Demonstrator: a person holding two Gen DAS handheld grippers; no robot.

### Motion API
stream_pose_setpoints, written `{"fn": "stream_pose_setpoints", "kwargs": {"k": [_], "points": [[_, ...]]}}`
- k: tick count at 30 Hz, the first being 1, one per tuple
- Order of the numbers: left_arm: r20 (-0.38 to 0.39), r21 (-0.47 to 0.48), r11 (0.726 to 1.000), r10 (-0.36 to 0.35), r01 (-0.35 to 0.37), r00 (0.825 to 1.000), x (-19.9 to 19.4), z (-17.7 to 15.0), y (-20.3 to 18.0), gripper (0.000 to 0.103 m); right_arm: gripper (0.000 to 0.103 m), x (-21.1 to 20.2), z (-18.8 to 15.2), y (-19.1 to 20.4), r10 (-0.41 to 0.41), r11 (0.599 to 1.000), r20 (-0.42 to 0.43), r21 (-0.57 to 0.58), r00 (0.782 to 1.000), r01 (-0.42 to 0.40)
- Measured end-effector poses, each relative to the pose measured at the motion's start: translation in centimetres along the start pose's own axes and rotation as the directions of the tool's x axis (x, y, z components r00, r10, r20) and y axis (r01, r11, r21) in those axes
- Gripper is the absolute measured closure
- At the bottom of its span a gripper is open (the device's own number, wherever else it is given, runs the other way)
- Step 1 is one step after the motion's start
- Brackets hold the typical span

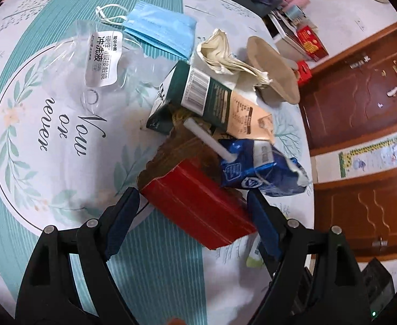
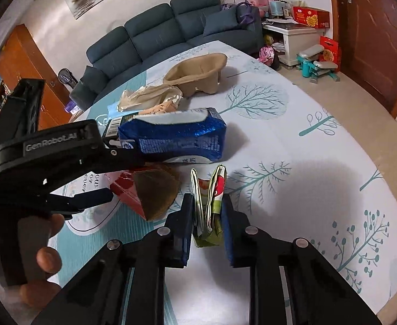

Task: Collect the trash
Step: 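Grasp the green-white packet with the right tool while the left tool grasps the red box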

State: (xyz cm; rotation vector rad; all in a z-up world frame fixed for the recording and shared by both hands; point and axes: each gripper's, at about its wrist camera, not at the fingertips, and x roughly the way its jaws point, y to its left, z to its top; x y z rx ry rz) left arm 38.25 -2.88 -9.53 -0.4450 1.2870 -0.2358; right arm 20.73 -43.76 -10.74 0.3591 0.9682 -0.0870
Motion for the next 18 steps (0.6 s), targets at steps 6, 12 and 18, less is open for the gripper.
{"fn": "stream_pose_setpoints", "kwargs": {"k": [6,12,18], "points": [[0.05,-0.046,0.999,0.026,-0.024,0.998,1.6,-0.3,-1.1,0.023,0.083,0.3,-0.3,-0.7,0.008,1.0,-0.01,0.012,1.0,-0.008],[0.052,-0.098,0.994,0.059,-0.053,0.997,2.6,-0.6,-1.8,0.025,0.083,0.1,-0.4,-0.9,0.02,1.0,-0.012,0.016,1.0,-0.02],[0.036,-0.086,0.995,0.051,-0.048,0.998,2.8,-1.6,-2.2,0.056,0.084,-0.3,-0.5,-0.9,0.026,1.0,-0.017,0.012,1.0,-0.026]]}}
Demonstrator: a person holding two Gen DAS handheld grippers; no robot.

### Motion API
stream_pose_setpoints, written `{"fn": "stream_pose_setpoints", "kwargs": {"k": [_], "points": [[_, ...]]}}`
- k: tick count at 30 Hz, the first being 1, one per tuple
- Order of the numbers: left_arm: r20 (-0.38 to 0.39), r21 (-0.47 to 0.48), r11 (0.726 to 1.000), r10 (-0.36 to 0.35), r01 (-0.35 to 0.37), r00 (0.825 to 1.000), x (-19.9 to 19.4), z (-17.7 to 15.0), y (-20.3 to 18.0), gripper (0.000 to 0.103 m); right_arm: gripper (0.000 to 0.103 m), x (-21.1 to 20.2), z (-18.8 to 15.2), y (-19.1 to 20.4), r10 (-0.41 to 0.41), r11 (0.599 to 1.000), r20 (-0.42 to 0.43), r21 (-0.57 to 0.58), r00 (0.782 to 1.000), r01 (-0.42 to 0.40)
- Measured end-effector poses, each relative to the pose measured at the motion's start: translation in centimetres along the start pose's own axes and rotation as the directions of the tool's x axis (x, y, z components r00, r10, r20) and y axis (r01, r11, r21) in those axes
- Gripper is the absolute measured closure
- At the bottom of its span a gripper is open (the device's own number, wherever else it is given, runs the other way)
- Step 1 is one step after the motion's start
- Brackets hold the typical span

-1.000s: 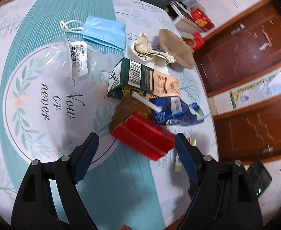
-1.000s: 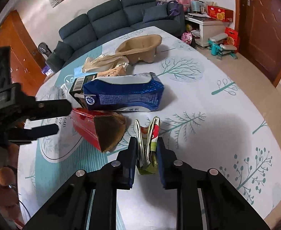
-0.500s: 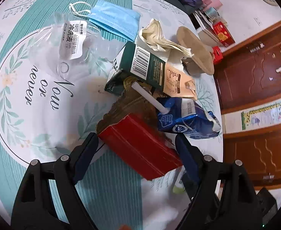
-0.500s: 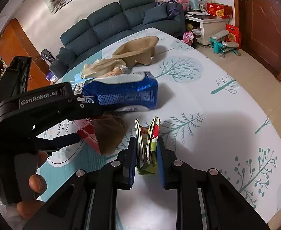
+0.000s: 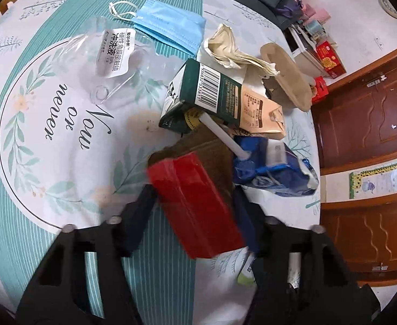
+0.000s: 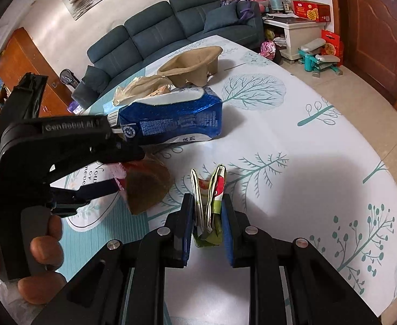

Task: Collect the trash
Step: 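Grasp the green-white packet with the right tool while the left tool grasps the red box, then carry the red box and packet in both tools over the black bin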

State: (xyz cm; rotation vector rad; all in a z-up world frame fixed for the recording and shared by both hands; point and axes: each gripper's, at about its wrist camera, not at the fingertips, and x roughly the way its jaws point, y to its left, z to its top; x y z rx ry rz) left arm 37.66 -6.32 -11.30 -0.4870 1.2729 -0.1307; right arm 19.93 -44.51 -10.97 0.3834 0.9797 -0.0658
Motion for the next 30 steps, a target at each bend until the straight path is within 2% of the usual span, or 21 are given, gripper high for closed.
{"fn": "stream_pose_setpoints", "kwargs": {"k": [1,3,6,12,16,21,26,30], "points": [[-0.002,0.003,1.0,-0.008,0.008,1.0,-0.2,0.0,0.1,0.06,0.084,-0.1,0.0,0.0,0.0,1.0,0.002,-0.001,1.0,0.0],[0.005,0.04,0.999,-0.008,0.008,1.0,-0.5,-0.4,-0.3,0.079,0.083,-0.6,0.0,0.1,0.003,1.0,0.006,-0.004,1.0,-0.003],[0.004,0.099,0.995,-0.003,0.003,1.0,-1.1,-0.7,-0.3,0.088,0.083,-1.3,-0.1,0.3,0.006,1.0,0.014,-0.012,1.0,-0.006],[-0.023,0.157,0.988,-0.006,0.01,1.0,-2.4,-2.4,0.8,0.092,0.084,-3.2,-0.8,1.0,0.009,0.999,0.023,-0.045,1.0,-0.008],[-0.036,0.215,0.976,-0.009,0.017,0.999,-4.7,-3.8,2.6,0.092,0.083,-5.1,-1.7,1.6,0.016,0.997,0.029,-0.072,0.999,-0.014],[-0.033,0.304,0.952,-0.01,0.02,0.999,-7.5,-6.8,3.2,0.092,0.083,-7.4,-3.4,2.4,0.04,0.993,0.026,-0.111,0.999,-0.037],[-0.056,0.333,0.942,-0.021,0.039,0.998,-9.8,-9.2,3.8,0.092,0.083,-9.5,-5.5,3.3,0.071,0.987,0.012,-0.145,0.997,-0.068],[-0.075,0.384,0.921,-0.039,0.065,0.996,-12.5,-11.9,4.5,0.092,0.083,-11.6,-7.5,4.0,0.088,0.98,0.0,-0.177,0.996,-0.087]]}}
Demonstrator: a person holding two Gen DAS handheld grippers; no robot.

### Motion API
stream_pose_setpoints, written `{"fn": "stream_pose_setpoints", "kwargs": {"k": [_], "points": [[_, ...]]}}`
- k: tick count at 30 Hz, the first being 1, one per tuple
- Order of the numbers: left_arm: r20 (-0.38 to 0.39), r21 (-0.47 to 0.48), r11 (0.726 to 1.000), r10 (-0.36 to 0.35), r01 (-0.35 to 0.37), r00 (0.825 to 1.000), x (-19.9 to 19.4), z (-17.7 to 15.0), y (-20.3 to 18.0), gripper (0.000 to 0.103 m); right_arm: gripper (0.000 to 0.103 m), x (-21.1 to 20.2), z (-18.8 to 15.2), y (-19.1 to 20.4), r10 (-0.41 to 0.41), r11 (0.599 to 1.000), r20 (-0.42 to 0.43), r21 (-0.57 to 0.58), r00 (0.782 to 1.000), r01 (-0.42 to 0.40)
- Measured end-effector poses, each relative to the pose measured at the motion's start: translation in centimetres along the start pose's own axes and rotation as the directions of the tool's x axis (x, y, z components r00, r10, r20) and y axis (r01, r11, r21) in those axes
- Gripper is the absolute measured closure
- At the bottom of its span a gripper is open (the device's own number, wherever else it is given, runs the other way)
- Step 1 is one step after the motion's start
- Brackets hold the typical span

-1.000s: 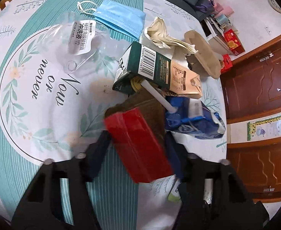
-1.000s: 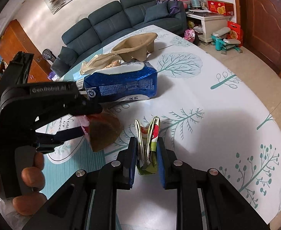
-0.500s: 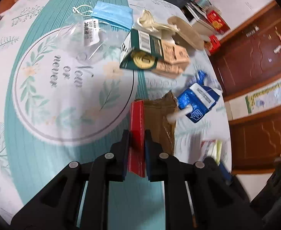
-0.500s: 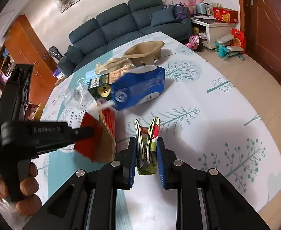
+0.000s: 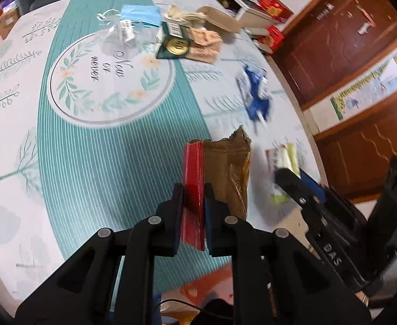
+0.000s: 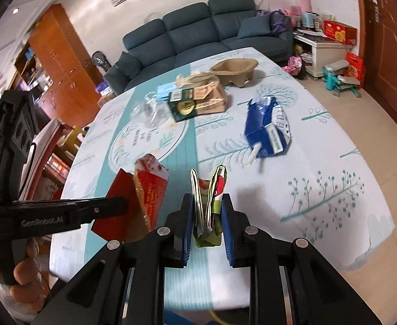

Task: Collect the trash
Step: 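Carry the red box and packet in both tools over the black bin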

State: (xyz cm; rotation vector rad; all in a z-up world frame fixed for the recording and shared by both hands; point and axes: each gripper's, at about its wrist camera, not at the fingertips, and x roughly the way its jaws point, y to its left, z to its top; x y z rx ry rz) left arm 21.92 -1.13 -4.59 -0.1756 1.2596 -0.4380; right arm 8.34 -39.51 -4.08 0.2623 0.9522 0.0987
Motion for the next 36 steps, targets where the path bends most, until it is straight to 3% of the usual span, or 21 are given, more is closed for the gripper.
{"fn": "stream_pose_setpoints", "kwargs": {"k": [10,19,30,36], "points": [[-0.048,0.13,0.991,-0.013,0.019,0.999,-2.1,-7.0,-2.6,0.092,0.083,-4.5,-7.2,0.7,-0.023,0.999,-0.036,-0.029,0.999,0.021],[-0.052,0.274,0.962,0.035,-0.019,0.998,-1.9,-13.3,-4.4,0.092,0.083,-3.9,-14.5,-1.1,-0.055,0.998,-0.138,0.02,0.989,0.058],[-0.141,0.431,0.9,0.142,-0.069,0.98,5.1,-20.9,-6.2,0.092,0.083,2.6,-25.5,-4.0,-0.16,0.986,-0.32,-0.001,0.934,0.169],[-0.149,0.52,0.849,0.198,-0.094,0.969,10.2,-24.2,-7.1,0.092,0.083,5.3,-29.5,-6.0,-0.118,0.989,-0.353,0.039,0.928,0.141]]}}
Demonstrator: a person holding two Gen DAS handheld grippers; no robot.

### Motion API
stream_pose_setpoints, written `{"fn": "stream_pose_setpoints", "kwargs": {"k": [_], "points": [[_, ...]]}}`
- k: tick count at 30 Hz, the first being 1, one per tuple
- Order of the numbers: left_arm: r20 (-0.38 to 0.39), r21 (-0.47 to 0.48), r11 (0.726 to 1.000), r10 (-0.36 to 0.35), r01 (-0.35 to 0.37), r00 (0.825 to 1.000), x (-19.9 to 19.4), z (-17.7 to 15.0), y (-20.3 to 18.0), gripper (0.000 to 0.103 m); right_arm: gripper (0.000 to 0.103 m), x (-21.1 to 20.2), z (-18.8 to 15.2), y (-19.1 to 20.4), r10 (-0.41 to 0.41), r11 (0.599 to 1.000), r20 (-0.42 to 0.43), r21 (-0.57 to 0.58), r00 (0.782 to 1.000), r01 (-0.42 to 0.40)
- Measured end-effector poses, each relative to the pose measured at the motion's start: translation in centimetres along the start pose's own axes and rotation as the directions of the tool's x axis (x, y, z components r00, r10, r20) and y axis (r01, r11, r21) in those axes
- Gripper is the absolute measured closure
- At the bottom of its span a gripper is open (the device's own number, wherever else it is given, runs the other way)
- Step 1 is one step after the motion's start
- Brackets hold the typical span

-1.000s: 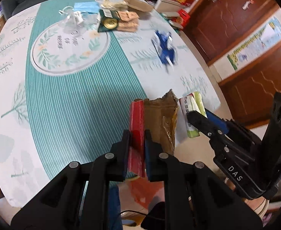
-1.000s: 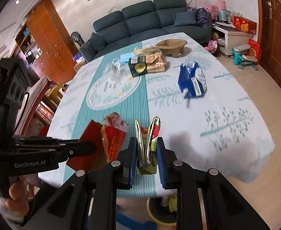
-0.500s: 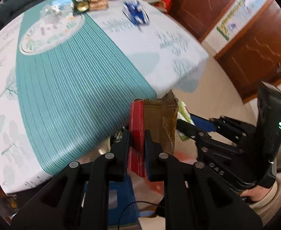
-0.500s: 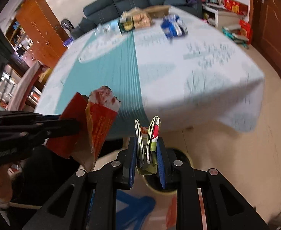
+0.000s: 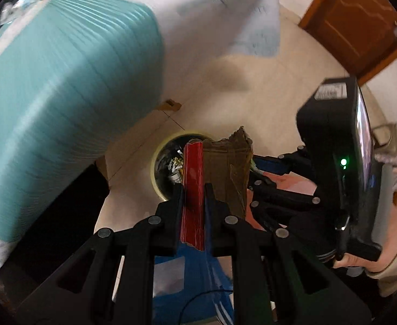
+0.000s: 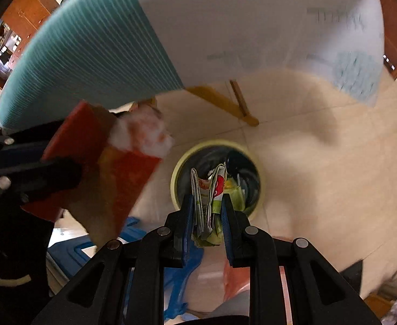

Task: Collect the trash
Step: 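Carry the red box and packet in both tools over the black bin, then open both tools to drop the red box and packet into the bin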

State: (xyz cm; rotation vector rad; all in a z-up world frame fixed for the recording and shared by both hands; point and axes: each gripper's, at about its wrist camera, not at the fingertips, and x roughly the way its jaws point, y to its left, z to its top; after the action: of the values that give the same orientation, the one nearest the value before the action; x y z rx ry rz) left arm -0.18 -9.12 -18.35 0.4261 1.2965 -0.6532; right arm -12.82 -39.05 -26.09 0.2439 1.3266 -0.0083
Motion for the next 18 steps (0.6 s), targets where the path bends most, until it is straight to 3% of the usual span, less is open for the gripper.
{"fn": "stream_pose_setpoints", "kwargs": {"k": [9,18], "points": [[-0.045,0.067,0.998,0.025,-0.022,0.999,8.0,-0.3,-1.4,0.092,0.083,4.4,-1.8,-3.1,0.051,0.996,-0.032,0.068,0.998,-0.049],[-0.097,0.131,0.99,0.064,-0.051,0.993,14.2,1.5,-1.7,0.091,0.083,8.2,-1.2,-4.8,0.081,0.99,-0.08,0.118,0.993,-0.072]]}}
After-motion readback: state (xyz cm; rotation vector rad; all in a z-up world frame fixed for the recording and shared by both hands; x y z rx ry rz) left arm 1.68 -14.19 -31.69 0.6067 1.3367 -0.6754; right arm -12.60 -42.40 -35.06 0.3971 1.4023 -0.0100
